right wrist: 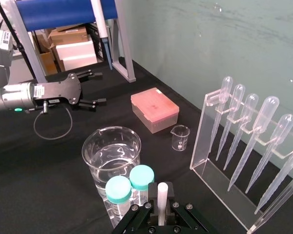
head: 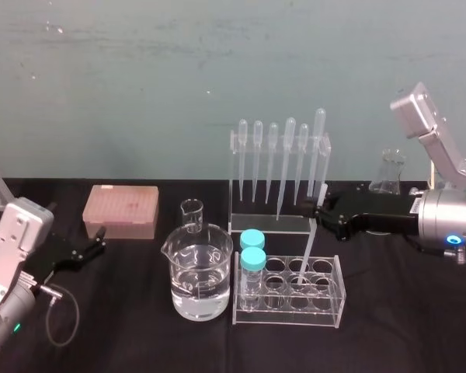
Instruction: Pick up the stirring rod with one hand, then place it down.
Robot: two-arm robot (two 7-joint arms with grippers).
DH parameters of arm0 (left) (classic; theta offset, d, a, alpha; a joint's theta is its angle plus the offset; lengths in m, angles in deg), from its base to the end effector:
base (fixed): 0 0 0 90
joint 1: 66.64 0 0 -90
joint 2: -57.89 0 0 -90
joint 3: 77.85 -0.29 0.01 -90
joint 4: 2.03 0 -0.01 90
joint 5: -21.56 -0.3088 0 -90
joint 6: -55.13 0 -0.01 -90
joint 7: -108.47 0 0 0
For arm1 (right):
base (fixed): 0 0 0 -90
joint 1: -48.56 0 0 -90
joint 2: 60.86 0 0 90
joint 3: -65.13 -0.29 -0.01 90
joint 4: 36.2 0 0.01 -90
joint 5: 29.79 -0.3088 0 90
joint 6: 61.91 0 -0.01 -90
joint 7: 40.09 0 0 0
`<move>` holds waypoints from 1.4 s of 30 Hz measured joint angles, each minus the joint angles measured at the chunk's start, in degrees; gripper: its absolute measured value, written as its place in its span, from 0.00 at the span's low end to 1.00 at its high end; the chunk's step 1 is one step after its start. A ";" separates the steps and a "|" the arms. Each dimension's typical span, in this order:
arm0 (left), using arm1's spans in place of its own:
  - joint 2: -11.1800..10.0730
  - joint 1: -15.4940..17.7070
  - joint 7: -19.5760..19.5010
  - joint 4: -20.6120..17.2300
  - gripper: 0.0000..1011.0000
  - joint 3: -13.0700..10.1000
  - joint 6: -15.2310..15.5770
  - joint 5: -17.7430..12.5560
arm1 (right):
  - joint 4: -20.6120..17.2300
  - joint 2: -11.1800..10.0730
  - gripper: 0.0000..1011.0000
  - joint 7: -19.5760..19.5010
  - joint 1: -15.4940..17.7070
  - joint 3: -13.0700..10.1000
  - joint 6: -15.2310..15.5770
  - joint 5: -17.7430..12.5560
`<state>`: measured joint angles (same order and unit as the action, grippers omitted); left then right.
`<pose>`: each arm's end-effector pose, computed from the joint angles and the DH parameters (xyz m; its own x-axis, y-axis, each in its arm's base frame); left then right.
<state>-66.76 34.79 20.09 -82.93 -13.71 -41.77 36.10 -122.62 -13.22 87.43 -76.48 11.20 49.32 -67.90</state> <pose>0.3581 0.0827 -0.3023 0.2922 0.8802 0.3739 -0.9553 0.2872 0.0704 0.4271 -0.0740 -0.1515 0.8456 -0.5327 0.0339 0.5096 0.7869 -0.3480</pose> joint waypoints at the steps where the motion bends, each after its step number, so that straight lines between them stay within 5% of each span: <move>1: 0.00 0.00 0.00 0.00 0.99 0.00 0.00 0.00 | 0.06 0.04 0.07 0.03 0.02 0.03 0.06 0.03; 34: 0.00 0.00 0.00 0.00 0.99 0.00 0.00 0.00 | 0.46 0.99 0.07 -1.20 1.16 0.67 1.36 1.09; 42: 0.00 0.00 0.00 0.00 0.99 0.00 0.00 0.00 | 0.44 0.95 0.24 -1.18 1.17 0.62 1.36 0.91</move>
<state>-66.76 34.79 20.09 -82.93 -13.71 -41.77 36.10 -122.18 -12.27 86.25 -75.31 11.83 50.68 -66.99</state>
